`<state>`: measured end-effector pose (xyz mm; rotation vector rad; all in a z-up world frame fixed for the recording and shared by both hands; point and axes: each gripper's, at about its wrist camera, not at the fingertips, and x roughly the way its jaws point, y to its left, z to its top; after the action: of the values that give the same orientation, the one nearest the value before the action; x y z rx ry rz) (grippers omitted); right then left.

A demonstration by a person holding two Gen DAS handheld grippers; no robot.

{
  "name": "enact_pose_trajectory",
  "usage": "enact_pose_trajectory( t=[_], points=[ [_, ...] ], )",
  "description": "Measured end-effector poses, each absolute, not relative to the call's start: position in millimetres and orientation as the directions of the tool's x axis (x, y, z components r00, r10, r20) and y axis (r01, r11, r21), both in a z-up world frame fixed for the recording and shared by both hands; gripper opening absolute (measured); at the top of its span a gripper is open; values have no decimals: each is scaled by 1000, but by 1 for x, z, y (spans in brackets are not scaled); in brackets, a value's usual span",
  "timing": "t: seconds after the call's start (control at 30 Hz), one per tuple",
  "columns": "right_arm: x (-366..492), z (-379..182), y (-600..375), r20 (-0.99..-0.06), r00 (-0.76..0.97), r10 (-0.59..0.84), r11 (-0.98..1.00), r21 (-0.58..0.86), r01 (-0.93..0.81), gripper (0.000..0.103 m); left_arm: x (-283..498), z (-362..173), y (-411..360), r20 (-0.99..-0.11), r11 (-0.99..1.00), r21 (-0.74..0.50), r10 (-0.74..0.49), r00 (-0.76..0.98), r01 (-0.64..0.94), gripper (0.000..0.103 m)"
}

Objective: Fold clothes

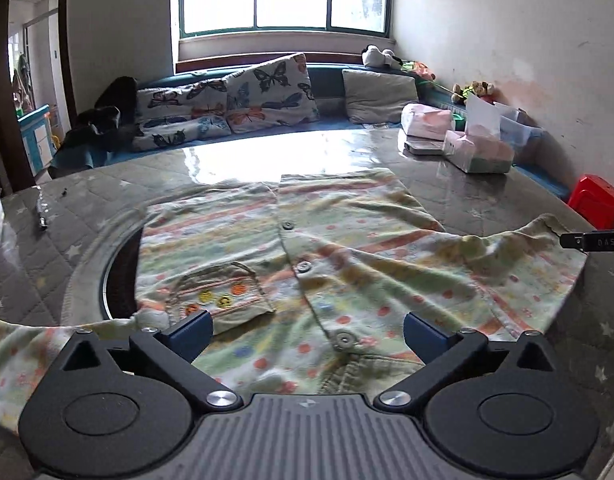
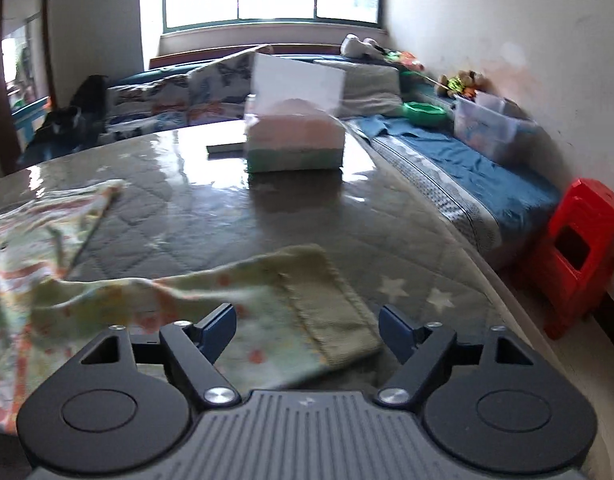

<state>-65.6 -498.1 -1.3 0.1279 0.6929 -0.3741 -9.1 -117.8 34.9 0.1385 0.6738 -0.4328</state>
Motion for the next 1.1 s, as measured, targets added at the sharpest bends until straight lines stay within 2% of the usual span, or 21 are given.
enact_pose_trajectory(
  t=[0.23,0.43,0.5,0.63,0.83,0.93,1.0,1.1],
  points=[
    [-70,-11,-502,-646,698,-309,922,-23,387,65,-8,34,-130,-642,896,-18,-352,682,445,103],
    [-74,-10,-502,-632,702,-328,914,-25,404,51,-7,33,-141,-649,888,-20,-361,670,460,103],
    [-76,-9,-502,-628,703,-335,913,-30,408,42,-6,31,-145,-654,886,-21,-362,664,462,103],
    [-76,-9,-503,-627,701,-341,911,-38,410,41,-5,28,-149,-667,884,-25,-362,651,467,103],
    [-76,-11,-502,-620,709,-336,915,-35,403,46,-6,26,-148,-672,885,-34,-363,645,464,103],
    [-78,-10,-499,-621,719,-313,921,-13,390,38,-5,25,-149,-678,885,-40,-365,638,464,103],
    [-79,-8,-499,-622,729,-285,922,31,386,25,-5,24,-150,-681,884,-41,-366,634,466,103],
    [-80,-7,-498,-619,742,-259,916,85,391,16,-6,23,-152,-684,882,-41,-367,630,470,103]
  ],
)
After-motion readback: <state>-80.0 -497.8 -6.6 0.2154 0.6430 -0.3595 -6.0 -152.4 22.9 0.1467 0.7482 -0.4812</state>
